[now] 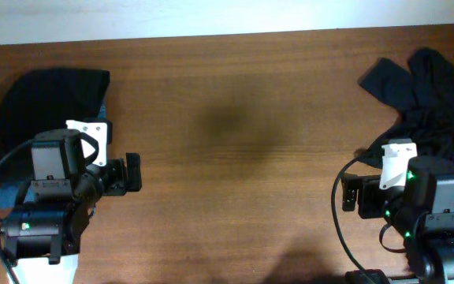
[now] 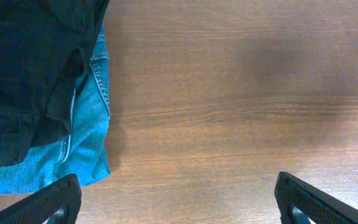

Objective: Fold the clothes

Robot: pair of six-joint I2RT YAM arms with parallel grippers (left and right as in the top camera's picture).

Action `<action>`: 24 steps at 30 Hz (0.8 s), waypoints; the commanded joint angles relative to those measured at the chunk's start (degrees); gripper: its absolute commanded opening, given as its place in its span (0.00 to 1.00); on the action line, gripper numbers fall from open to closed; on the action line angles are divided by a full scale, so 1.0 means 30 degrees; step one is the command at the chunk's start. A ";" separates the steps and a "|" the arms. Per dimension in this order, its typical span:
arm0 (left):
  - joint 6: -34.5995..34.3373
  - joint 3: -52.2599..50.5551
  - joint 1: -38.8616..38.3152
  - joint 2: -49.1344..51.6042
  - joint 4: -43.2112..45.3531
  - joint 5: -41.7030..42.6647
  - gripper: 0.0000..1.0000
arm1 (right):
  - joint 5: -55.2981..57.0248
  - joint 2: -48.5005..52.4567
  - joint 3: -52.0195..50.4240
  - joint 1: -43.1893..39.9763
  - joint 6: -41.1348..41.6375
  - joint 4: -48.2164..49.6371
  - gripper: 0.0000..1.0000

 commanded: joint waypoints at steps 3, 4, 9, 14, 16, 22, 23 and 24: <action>0.0226 -0.0080 -0.0058 0.0000 -0.0015 -0.0131 0.99 | 0.0393 0.0532 -0.0080 -0.0036 0.0160 0.0044 0.99; 0.0226 -0.0080 -0.0058 0.0000 -0.0015 -0.0131 0.99 | 0.0386 0.0656 -0.0080 -0.0036 0.0168 0.0051 0.99; 0.0226 -0.0080 -0.0058 0.0000 -0.0015 -0.0131 0.99 | 0.0379 0.1545 -0.0080 -0.0036 0.0168 0.0073 0.99; 0.0226 -0.0080 -0.0058 0.0000 -0.0015 -0.0131 0.99 | 0.0452 0.1800 -0.0517 -0.0007 0.0153 0.1246 0.99; 0.0219 -0.0080 -0.0058 0.0000 -0.0015 -0.0131 0.99 | 0.0488 0.1413 -0.1107 0.0000 0.0153 0.2127 0.99; 0.0226 -0.0080 -0.0058 0.0015 -0.0015 -0.0131 0.99 | 0.0590 -0.1370 -0.4437 -0.0007 0.0087 0.4612 0.99; 0.0226 -0.0080 -0.0058 0.0015 -0.0015 -0.0131 0.99 | 0.0590 -0.2178 -0.5348 -0.0007 0.0087 0.5224 0.99; 0.0226 -0.0080 -0.0058 0.0015 -0.0015 -0.0131 0.99 | 0.0590 -0.2922 -0.6156 -0.0007 0.0095 0.5756 0.99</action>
